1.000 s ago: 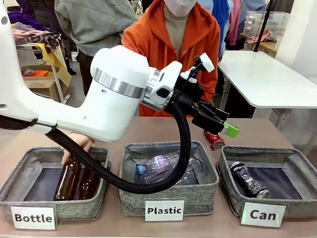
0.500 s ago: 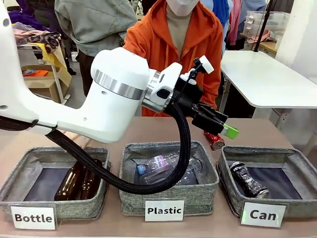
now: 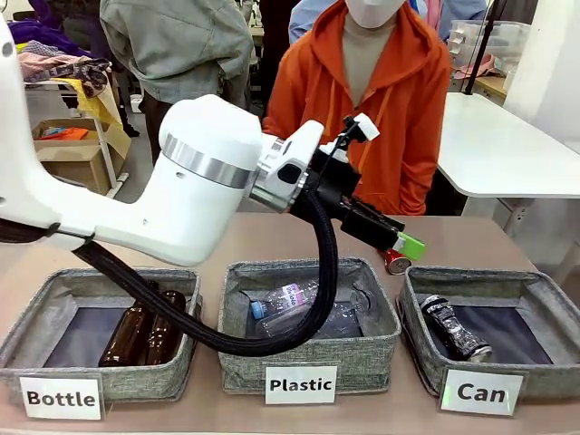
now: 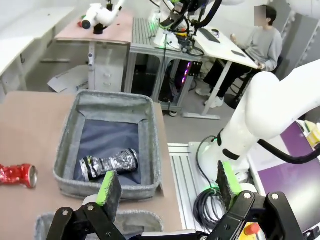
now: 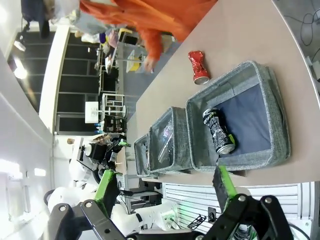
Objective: Sort the can waste into the basket.
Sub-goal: Pick up the can waste from the table and place it in the right Fabric basket.
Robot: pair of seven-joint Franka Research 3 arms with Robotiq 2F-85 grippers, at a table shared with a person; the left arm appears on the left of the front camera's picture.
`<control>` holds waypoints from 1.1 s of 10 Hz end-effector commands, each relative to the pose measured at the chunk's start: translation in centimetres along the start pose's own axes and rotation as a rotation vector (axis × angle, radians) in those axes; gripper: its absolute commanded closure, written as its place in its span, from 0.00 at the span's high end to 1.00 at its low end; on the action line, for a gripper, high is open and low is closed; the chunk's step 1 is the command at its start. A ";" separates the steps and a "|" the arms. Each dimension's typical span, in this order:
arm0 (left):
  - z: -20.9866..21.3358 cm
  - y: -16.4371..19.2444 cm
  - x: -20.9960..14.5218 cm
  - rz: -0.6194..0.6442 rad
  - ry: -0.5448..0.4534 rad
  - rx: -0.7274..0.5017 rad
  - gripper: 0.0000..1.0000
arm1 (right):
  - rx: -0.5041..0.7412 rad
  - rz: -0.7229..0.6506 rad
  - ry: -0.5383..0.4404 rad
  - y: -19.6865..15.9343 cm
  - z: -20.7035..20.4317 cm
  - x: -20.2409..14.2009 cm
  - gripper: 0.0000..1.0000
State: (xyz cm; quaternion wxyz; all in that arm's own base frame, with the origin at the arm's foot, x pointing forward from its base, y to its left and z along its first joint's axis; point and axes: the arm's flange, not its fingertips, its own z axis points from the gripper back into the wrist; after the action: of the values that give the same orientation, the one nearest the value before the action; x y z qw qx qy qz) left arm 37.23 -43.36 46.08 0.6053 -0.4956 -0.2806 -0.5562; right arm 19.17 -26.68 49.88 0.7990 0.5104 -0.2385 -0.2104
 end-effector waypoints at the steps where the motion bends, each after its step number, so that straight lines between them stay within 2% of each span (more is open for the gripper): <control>1: 4.4 -1.0 -1.0 0.066 -0.011 -0.024 1.00 | -0.039 -0.016 0.045 0.8 -1.5 -0.1 1.00; 2: 7.6 -1.0 -1.8 0.102 -0.022 -0.012 1.00 | -0.049 -0.012 0.079 1.3 -3.1 -0.3 1.00; 4: 16.6 -1.2 -4.5 0.191 -0.140 0.070 1.00 | -0.078 0.024 0.157 2.7 -7.9 -0.9 1.00; 6: 24.2 -1.2 -8.0 0.353 -0.264 0.039 1.00 | -0.089 0.035 0.249 3.7 -13.2 -1.8 1.00; 7: 28.0 -0.3 -10.6 0.494 -0.319 0.006 1.00 | -0.071 0.013 0.275 3.7 -16.1 -2.1 1.00; 8: 31.4 0.2 -13.1 0.614 -0.353 -0.057 1.00 | 0.010 -0.010 0.316 3.6 -18.5 -2.6 1.00; 9: 34.7 0.4 -15.9 0.678 -0.397 -0.022 1.00 | 0.051 -0.029 0.337 3.5 -21.1 -3.3 1.00; 10: 37.4 0.1 -18.8 0.733 -0.401 -0.052 1.00 | 0.075 -0.034 0.316 3.4 -23.8 -3.5 1.00; 11: 39.6 -0.8 -22.0 0.771 -0.412 -0.030 1.00 | 0.111 -0.066 0.317 3.2 -26.4 -3.8 1.00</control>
State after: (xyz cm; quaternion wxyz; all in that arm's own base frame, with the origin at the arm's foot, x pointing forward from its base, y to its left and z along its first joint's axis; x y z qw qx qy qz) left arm 40.18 0.26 40.86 0.6900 -0.6703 -0.1932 -0.1931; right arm 33.22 -8.10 45.68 0.8045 0.5729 -0.0923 -0.1269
